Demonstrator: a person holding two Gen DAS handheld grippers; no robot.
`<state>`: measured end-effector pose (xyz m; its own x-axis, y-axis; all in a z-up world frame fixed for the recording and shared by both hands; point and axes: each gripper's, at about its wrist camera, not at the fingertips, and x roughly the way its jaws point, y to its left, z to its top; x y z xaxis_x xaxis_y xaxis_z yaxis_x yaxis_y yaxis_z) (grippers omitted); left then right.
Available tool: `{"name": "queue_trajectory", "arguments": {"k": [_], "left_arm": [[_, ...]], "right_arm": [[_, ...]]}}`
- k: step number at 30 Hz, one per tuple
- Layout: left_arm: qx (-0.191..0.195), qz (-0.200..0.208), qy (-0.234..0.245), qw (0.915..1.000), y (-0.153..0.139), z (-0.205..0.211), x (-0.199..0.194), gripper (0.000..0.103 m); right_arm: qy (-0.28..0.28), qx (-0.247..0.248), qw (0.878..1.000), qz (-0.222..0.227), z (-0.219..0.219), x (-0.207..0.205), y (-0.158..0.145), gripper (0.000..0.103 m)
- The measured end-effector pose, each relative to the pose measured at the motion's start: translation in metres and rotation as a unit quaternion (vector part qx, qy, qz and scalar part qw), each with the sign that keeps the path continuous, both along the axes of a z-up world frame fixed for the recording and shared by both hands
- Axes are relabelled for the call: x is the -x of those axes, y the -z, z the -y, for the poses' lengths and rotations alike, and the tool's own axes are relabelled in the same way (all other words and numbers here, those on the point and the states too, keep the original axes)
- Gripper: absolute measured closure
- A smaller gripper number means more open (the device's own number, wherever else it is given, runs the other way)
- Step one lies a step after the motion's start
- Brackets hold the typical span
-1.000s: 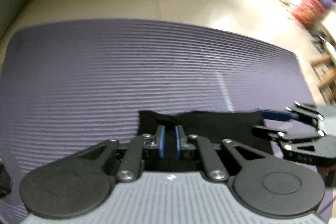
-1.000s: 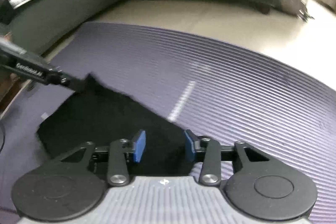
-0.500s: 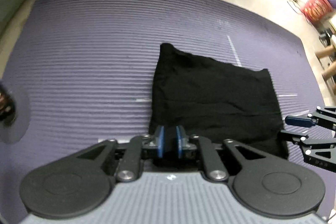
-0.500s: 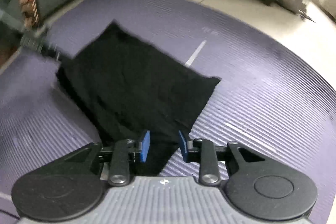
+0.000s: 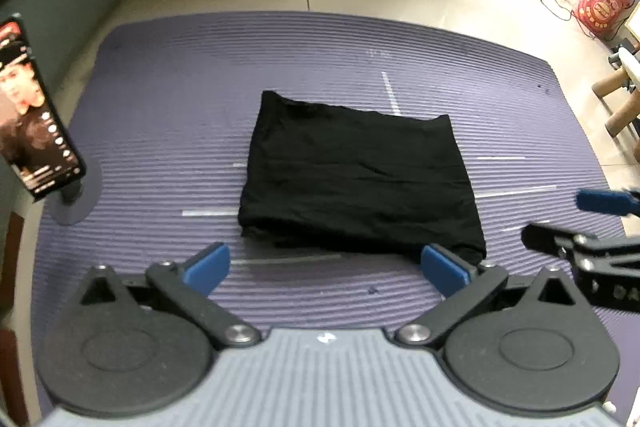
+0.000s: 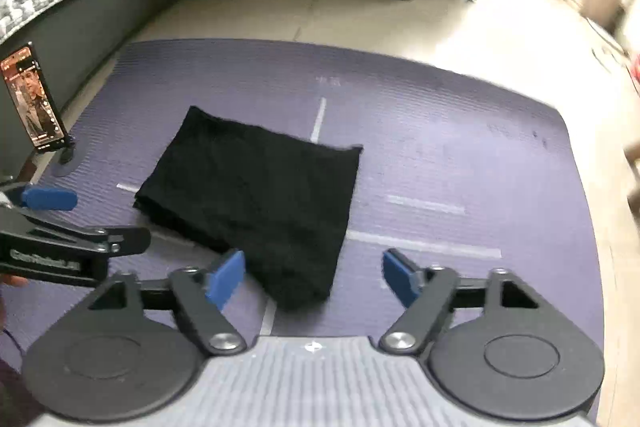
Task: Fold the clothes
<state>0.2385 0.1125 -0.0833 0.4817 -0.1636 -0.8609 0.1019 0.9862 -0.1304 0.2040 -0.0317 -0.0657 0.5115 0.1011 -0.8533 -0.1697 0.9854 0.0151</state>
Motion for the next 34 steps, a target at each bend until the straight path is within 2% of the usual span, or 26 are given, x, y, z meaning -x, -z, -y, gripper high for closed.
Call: {"name": "queue_trajectory", "arguments": {"k": [2, 3, 4, 7, 9, 11, 15, 23, 34], "left_arm": [[0.007, -0.006, -0.002, 1.0, 0.006, 0.004, 0.006, 0.0], [0.009, -0.01, -0.002, 0.9999, 0.009, 0.005, 0.008, 0.0], [0.011, -0.014, -0.003, 0.9998, 0.011, 0.007, 0.01, 0.0], [-0.002, -0.022, 0.004, 0.9997, 0.017, 0.018, 0.013, 0.0], [-0.018, -0.019, 0.008, 0.9996, 0.017, 0.026, 0.016, 0.0], [-0.034, -0.009, 0.008, 0.9994, 0.013, 0.031, 0.02, 0.0], [-0.055, -0.003, -0.006, 0.9985, 0.012, 0.032, 0.024, 0.0], [-0.058, -0.018, -0.036, 0.9975, 0.019, 0.026, 0.031, 0.0], [-0.071, 0.001, -0.034, 0.9969, 0.01, 0.028, 0.043, 0.0]], "right_arm": [[0.024, -0.008, 1.0, -0.01, 0.004, 0.014, -0.002, 0.015], [0.04, -0.012, 0.999, -0.014, 0.007, 0.021, -0.002, 0.004], [0.056, -0.02, 0.998, -0.013, 0.011, 0.028, -0.004, 0.001], [0.094, -0.042, 0.995, -0.011, 0.02, 0.054, -0.008, 0.001], [0.09, -0.038, 0.995, -0.005, 0.02, 0.064, -0.009, 0.001], [0.073, -0.009, 0.997, 0.001, 0.018, 0.081, -0.008, 0.001], [0.064, -0.004, 0.998, -0.003, 0.02, 0.089, -0.01, 0.001], [0.08, -0.007, 0.997, 0.019, 0.026, 0.098, -0.02, 0.001], [0.053, -0.005, 0.999, 0.014, 0.013, 0.104, -0.021, 0.001]]}}
